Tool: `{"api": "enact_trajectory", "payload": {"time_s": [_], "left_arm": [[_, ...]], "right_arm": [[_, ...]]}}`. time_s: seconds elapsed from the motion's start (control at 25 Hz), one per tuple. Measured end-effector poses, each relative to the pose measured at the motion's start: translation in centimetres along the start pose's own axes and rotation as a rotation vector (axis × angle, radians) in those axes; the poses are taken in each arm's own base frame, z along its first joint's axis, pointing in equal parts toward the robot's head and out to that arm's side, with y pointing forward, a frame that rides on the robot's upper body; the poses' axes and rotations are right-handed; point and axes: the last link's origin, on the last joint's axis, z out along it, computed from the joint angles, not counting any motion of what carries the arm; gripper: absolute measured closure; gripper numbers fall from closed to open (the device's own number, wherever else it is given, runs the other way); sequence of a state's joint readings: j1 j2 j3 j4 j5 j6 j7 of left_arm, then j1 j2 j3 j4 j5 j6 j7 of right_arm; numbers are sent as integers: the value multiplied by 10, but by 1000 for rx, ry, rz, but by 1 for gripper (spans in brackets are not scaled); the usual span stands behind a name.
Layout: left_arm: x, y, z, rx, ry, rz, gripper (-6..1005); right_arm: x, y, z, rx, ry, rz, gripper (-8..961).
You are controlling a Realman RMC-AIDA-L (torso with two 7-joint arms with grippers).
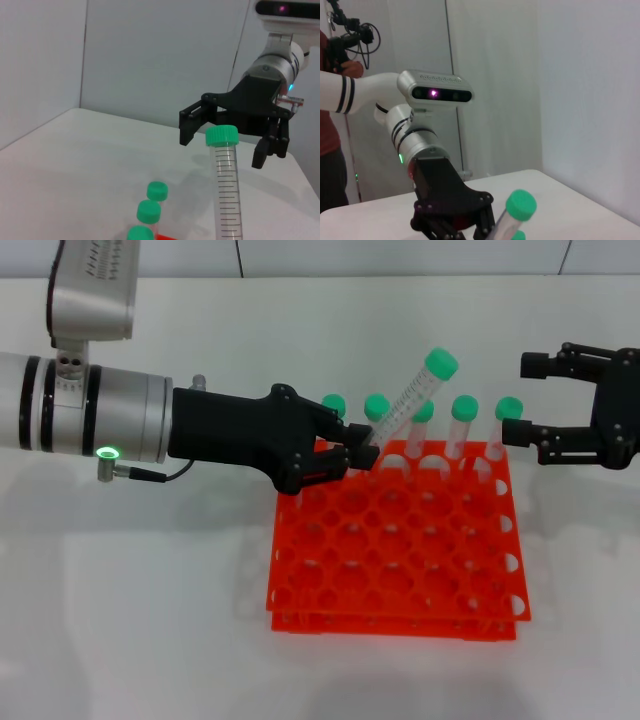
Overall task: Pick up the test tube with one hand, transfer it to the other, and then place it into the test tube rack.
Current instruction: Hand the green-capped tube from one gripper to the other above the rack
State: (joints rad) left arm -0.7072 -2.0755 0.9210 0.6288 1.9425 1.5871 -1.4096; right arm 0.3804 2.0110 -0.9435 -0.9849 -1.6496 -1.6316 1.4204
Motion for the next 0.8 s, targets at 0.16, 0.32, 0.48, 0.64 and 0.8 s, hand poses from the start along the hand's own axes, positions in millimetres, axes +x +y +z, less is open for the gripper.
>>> {"api": "enact_trajectory", "payload": {"time_s": [0.16,0.32,0.48,0.64,0.8], "left_arm": [[-1,1,1,-5,-5,1,824],[-1,1,2,-5,-5,0,825],[0,1,2,-5,-2,0,825],[0,1,2,-6,-3,0,826],[-1,2,3,-13,-10,3,826]], "right_arm": [[-3,0,3,-10,-5,-7,286],[-4,1,10,-31,0,-11,288],[-6,1,15,-44,-11,-12,291],[-11,3,21,-62,-39,-15,293],[-15,3,26,-74,-51,-21,295]]}}
